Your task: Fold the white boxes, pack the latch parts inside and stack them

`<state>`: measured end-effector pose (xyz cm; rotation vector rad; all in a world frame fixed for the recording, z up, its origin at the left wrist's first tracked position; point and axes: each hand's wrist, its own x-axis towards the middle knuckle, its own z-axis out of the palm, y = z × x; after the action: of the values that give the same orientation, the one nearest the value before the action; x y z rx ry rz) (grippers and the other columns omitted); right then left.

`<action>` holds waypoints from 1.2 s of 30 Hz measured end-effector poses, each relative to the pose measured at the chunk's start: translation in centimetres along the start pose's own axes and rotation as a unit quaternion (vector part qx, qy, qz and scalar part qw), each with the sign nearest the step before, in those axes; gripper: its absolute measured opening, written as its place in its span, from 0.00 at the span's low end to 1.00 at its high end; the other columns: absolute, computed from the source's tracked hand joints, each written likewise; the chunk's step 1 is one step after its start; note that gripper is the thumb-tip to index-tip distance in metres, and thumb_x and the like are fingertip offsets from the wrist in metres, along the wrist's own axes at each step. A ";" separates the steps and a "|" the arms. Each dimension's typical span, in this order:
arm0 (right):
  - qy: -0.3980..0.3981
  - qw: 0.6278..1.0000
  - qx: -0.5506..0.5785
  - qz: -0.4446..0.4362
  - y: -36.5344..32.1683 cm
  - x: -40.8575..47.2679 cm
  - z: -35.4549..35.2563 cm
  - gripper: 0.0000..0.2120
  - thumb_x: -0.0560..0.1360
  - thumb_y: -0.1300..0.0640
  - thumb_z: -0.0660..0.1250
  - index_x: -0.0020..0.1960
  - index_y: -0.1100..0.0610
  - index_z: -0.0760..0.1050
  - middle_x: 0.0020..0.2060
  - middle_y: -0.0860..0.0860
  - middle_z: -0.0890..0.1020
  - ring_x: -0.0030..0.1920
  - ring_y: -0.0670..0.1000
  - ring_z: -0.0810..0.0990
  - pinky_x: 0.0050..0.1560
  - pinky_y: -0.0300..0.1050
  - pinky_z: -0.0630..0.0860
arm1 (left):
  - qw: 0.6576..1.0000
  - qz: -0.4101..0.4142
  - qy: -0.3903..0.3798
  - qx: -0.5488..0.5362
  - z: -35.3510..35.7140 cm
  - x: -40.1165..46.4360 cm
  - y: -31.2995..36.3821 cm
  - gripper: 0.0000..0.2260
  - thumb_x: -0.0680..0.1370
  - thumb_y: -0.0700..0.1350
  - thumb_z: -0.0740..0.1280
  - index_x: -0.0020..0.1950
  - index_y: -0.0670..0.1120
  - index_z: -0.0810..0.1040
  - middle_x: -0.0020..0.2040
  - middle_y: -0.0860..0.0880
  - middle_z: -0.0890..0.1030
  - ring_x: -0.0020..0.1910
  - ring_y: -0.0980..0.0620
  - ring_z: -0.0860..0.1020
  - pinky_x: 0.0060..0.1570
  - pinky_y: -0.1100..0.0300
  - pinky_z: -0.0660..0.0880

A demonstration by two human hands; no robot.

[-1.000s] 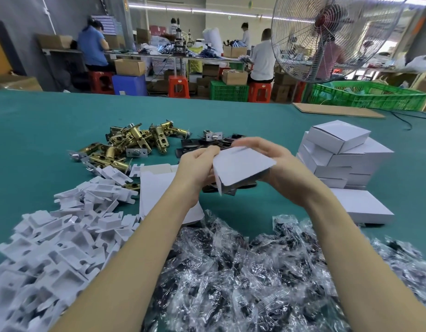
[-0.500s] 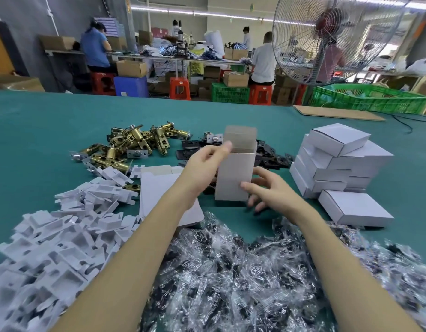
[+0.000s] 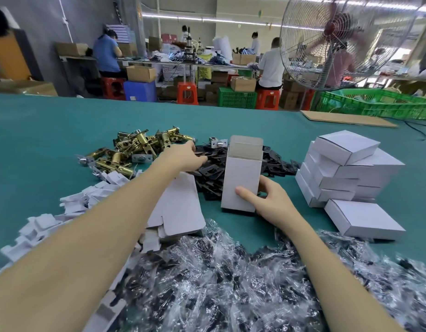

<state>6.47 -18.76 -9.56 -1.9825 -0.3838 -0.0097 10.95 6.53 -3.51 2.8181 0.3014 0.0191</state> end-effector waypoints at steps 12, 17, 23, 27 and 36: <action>-0.007 0.999 0.044 0.019 0.6 0.4 0.0 0.22 0.72 0.39 0.75 0.64 0.43 0.78 0.55 0.38 0.85 0.52 0.41 0.84 0.42 0.38 0.76 | 0.978 -0.023 0.038 0.203 0.5 4.4 -3.7 0.22 0.84 0.57 0.57 0.74 0.47 0.67 0.68 0.38 0.72 0.65 0.37 0.74 0.56 0.47 0.73; -0.006 0.999 0.043 0.026 0.5 0.3 0.0 0.21 0.72 0.39 0.75 0.63 0.43 0.78 0.54 0.39 0.85 0.45 0.41 0.82 0.38 0.33 0.73 | 0.966 0.016 0.113 0.233 -2.2 4.1 -4.0 0.13 0.82 0.43 0.60 0.67 0.46 0.68 0.54 0.41 0.76 0.52 0.40 0.77 0.45 0.50 0.67; -0.007 0.998 0.049 0.035 0.5 0.3 0.1 0.21 0.72 0.40 0.75 0.63 0.42 0.78 0.54 0.40 0.85 0.43 0.42 0.81 0.40 0.37 0.74 | 0.970 0.031 0.152 0.189 -3.7 4.2 -5.7 0.07 0.81 0.38 0.60 0.58 0.45 0.66 0.54 0.41 0.80 0.46 0.41 0.74 0.42 0.50 0.68; -0.005 0.998 0.050 0.036 0.6 0.4 0.0 0.20 0.73 0.40 0.75 0.62 0.42 0.78 0.53 0.41 0.85 0.43 0.42 0.81 0.40 0.37 0.74 | 0.968 0.051 0.202 0.143 -4.6 3.3 -5.0 0.08 0.82 0.41 0.59 0.62 0.45 0.66 0.53 0.42 0.80 0.48 0.38 0.77 0.43 0.49 0.69; -0.006 0.998 0.045 0.035 0.6 0.3 -0.1 0.20 0.72 0.39 0.75 0.61 0.42 0.78 0.52 0.41 0.86 0.33 0.34 0.78 0.39 0.35 0.74 | 0.975 0.086 0.204 0.032 -10.8 -2.1 2.2 0.15 0.83 0.49 0.62 0.64 0.41 0.67 0.49 0.41 0.77 0.47 0.39 0.76 0.48 0.45 0.75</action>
<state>6.93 -19.02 -9.97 -1.9059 -0.3182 0.0634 8.82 7.26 7.48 2.8764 0.1450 0.6416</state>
